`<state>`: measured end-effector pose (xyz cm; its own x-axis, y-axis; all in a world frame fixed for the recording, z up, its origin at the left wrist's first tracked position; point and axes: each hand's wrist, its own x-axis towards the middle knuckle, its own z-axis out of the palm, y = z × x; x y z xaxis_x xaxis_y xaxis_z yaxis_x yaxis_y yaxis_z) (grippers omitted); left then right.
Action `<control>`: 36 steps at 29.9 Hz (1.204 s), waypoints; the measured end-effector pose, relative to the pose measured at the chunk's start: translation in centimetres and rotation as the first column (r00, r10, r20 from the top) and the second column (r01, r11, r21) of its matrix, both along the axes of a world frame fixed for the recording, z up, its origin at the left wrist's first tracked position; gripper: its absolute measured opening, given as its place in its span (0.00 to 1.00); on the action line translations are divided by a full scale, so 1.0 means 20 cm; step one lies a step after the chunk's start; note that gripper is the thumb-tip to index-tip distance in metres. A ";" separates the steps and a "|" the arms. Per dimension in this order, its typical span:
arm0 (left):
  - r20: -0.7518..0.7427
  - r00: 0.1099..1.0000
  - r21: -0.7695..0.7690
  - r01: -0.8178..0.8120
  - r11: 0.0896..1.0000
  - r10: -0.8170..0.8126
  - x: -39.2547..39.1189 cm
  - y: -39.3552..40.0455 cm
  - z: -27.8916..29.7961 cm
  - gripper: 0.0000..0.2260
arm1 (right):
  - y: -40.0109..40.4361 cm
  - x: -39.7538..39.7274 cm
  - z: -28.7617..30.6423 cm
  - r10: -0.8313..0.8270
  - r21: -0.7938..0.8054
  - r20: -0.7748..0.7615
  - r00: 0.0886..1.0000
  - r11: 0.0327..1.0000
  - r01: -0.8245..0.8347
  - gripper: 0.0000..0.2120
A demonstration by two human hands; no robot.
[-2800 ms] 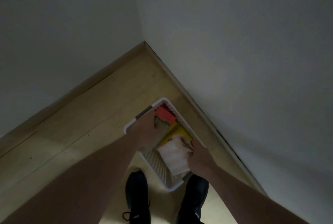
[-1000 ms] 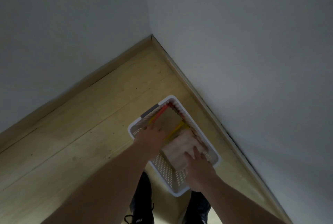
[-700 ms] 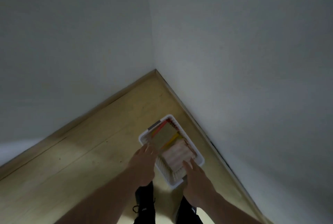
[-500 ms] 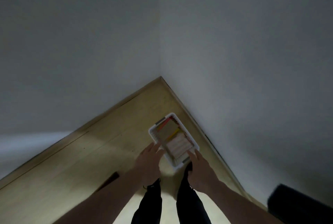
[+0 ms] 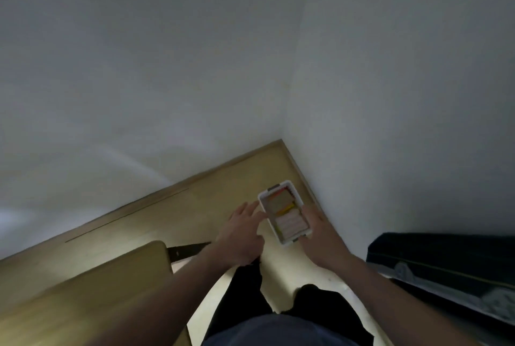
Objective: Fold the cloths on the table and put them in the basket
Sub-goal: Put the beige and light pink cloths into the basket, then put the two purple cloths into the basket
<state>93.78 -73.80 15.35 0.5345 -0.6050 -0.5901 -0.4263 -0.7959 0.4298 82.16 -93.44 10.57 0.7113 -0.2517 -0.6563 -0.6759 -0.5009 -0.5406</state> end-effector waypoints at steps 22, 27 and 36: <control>0.182 0.748 -0.045 -0.642 0.766 0.638 -1.51 0.60 0.41 0.29 | 0.30 -0.73 0.56 0.596 -0.092 0.170 0.785 0.803 -0.589 0.34; 0.190 0.675 -0.093 -0.710 0.698 0.713 -1.92 0.76 0.44 0.29 | 0.50 -1.03 0.67 0.616 -0.102 0.197 0.763 0.786 -0.609 0.34; 0.144 0.656 -0.149 -0.726 0.671 0.741 -2.84 1.12 0.29 0.27 | 0.81 -1.91 0.64 0.632 -0.100 0.228 0.741 0.772 -0.628 0.33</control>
<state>36.98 -51.49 21.22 0.9119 -0.0060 -0.4103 0.2094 -0.8531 0.4779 44.06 -77.31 23.35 0.8418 0.3006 -0.4484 -0.0571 -0.7763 -0.6278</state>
